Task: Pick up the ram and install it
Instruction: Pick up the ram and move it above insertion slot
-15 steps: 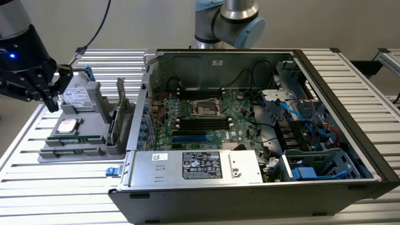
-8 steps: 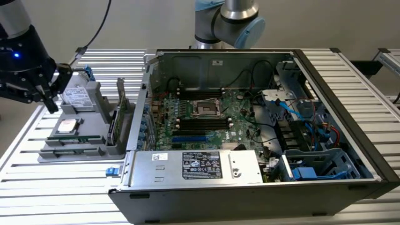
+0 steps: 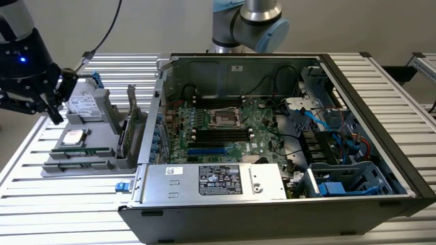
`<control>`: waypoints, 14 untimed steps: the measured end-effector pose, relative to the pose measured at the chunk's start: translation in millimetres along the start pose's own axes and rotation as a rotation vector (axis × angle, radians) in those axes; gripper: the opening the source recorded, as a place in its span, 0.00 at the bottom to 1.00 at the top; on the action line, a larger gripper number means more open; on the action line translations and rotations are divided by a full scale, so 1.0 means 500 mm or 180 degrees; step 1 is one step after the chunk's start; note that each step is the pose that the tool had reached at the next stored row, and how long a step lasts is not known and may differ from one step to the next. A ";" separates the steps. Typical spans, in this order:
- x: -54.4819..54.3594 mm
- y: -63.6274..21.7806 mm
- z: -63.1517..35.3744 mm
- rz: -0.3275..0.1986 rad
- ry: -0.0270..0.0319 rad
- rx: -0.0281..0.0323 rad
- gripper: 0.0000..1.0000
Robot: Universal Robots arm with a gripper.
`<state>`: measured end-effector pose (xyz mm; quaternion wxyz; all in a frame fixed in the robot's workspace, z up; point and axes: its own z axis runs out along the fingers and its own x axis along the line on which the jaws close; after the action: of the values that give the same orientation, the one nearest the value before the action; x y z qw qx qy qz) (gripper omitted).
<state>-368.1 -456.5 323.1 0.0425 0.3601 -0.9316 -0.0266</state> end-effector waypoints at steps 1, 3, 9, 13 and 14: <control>0.000 0.000 0.000 -0.0057 0.0005 0.0003 0.10; 0.000 0.000 0.001 -0.0174 0.0014 0.0011 0.10; 0.000 0.000 0.003 -0.0521 0.0033 0.0041 0.10; 0.000 0.000 0.006 -0.0753 0.0028 0.0079 0.10; 0.000 -0.001 0.007 -0.0806 0.0026 0.0090 0.10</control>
<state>-368.1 -456.5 319.6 0.0375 0.4756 -0.8787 -0.0173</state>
